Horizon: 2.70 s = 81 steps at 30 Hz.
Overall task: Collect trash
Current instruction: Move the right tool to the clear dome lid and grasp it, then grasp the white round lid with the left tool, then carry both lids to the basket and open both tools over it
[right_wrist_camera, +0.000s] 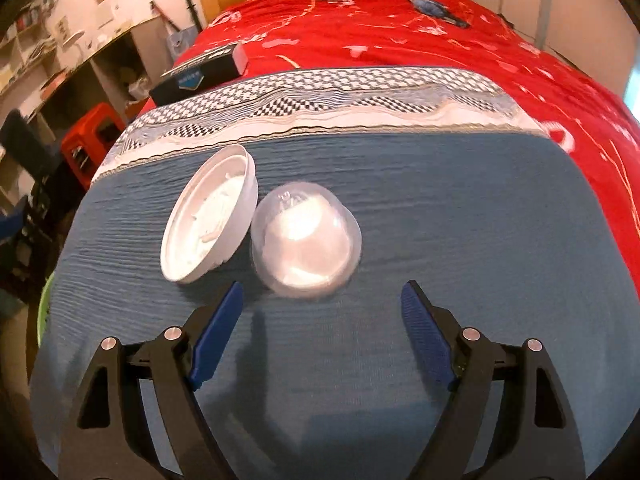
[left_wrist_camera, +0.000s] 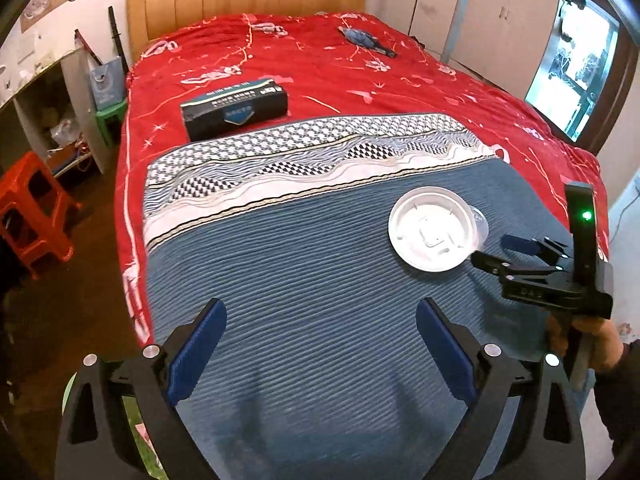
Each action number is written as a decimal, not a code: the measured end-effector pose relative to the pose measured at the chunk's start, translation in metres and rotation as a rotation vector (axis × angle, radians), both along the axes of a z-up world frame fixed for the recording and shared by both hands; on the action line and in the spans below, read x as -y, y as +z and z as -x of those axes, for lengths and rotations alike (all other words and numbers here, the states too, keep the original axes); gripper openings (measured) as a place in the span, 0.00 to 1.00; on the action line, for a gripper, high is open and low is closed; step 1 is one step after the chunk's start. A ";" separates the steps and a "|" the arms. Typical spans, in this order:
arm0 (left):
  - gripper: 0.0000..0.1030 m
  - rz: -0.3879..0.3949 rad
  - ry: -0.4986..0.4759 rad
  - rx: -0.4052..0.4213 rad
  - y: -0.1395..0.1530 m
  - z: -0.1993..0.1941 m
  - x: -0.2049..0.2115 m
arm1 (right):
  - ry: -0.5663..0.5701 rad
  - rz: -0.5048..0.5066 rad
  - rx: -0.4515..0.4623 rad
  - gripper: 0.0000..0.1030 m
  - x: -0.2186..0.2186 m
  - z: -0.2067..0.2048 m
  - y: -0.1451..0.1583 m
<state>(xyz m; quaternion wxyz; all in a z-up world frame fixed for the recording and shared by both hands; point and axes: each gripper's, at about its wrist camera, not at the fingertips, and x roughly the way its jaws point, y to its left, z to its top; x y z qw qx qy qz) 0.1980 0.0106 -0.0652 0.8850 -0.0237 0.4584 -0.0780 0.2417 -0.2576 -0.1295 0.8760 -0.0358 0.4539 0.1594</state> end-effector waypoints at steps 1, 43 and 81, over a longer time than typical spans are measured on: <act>0.90 0.002 -0.003 -0.006 -0.002 -0.003 0.001 | 0.012 0.000 -0.004 0.78 -0.002 -0.004 -0.001; 0.93 -0.118 -0.269 -0.121 -0.079 -0.123 0.138 | -0.008 -0.035 0.006 0.61 0.050 0.032 0.014; 0.86 -0.192 0.406 0.013 -0.010 0.173 -0.187 | 0.359 -0.118 0.080 0.61 -0.182 0.171 0.078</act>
